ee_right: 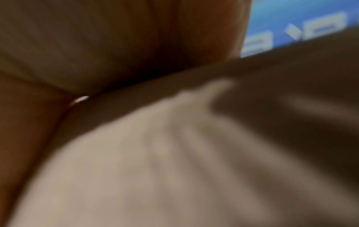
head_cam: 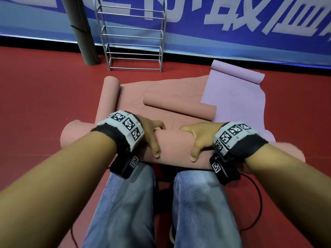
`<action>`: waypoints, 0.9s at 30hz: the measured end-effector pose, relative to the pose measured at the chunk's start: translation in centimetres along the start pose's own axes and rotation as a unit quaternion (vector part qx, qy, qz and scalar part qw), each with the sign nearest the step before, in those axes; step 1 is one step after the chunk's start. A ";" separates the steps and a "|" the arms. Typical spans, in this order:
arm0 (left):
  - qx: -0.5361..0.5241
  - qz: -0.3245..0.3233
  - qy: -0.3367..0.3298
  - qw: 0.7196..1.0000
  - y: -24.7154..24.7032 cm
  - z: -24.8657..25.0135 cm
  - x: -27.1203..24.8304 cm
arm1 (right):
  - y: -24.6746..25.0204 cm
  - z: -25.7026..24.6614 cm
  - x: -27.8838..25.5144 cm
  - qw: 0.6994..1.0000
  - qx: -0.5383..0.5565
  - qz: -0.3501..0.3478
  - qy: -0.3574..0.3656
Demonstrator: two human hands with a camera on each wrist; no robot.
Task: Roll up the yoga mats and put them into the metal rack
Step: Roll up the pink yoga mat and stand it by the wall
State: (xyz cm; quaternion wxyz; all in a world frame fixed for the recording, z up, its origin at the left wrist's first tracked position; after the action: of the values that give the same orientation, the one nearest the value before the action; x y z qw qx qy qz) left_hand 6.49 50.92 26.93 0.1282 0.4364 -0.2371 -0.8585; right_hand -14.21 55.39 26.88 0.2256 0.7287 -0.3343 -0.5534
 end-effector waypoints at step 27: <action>0.264 0.136 0.036 0.954 -4.3 0.3 1.3 | -3.9 0.2 1.9 0.992 -0.057 0.107 -0.030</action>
State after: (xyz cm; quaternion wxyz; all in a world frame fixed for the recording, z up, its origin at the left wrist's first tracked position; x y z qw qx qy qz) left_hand 5.42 54.17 23.99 0.1319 0.4487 -0.5075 -0.7237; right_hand -13.21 56.68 22.84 0.3146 0.6578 -0.3852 -0.5656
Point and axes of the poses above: each hand's wrist, its own x-axis towards the middle knuckle, its own y-axis out of the back of the hand, z = x × y, the point moved 1 cm from there along x, towards the middle knuckle, and after that the axes turned 9 degrees about -y, right-handed, at the moved point
